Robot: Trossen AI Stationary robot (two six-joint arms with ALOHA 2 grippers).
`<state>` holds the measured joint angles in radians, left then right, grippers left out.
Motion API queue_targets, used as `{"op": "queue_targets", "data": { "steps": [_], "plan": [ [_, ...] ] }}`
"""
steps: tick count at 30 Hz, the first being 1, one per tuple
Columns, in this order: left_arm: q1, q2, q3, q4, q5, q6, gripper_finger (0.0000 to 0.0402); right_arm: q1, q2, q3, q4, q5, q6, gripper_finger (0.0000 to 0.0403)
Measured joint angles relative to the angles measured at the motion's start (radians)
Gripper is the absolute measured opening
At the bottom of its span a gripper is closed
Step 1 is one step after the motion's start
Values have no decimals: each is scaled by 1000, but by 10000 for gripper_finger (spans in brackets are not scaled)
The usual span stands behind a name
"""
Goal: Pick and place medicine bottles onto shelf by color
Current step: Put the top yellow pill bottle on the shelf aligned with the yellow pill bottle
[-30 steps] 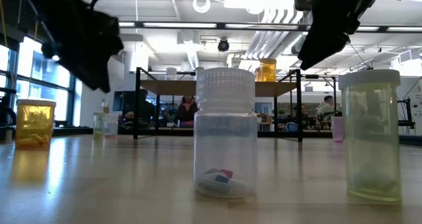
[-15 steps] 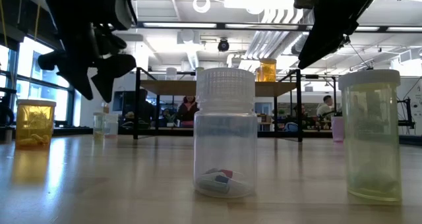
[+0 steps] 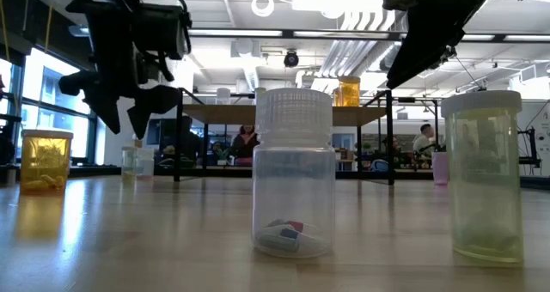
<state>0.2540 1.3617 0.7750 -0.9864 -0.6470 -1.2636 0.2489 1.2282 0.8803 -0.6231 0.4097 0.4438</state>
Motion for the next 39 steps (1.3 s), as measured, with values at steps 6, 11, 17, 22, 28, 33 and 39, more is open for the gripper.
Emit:
{"op": "queue_targets", "data": {
  "steps": [6, 11, 17, 22, 28, 33, 39],
  "plan": [
    [71, 0, 0, 32, 30, 49, 218, 0, 0, 0, 0, 1, 0, 275],
    [103, 0, 0, 89, 65, 123, 218, 0, 0, 0, 0, 3, -8, 275],
    [137, 0, -23, 100, 89, 142, 218, 0, 0, 0, 0, 6, -8, 275],
    [151, 6, -79, 165, 102, 150, 218, 0, 0, 0, 0, 6, -8, 275],
    [152, 6, -105, 210, 116, 168, 218, 0, 0, 0, 4, 7, -8, 275],
    [152, 6, -107, 213, 115, 181, 207, 0, 0, 0, 7, 7, -8, 275],
    [152, 6, -107, 224, 115, 202, 159, 0, 0, 0, 7, 7, -8, 275]
  ]
}}
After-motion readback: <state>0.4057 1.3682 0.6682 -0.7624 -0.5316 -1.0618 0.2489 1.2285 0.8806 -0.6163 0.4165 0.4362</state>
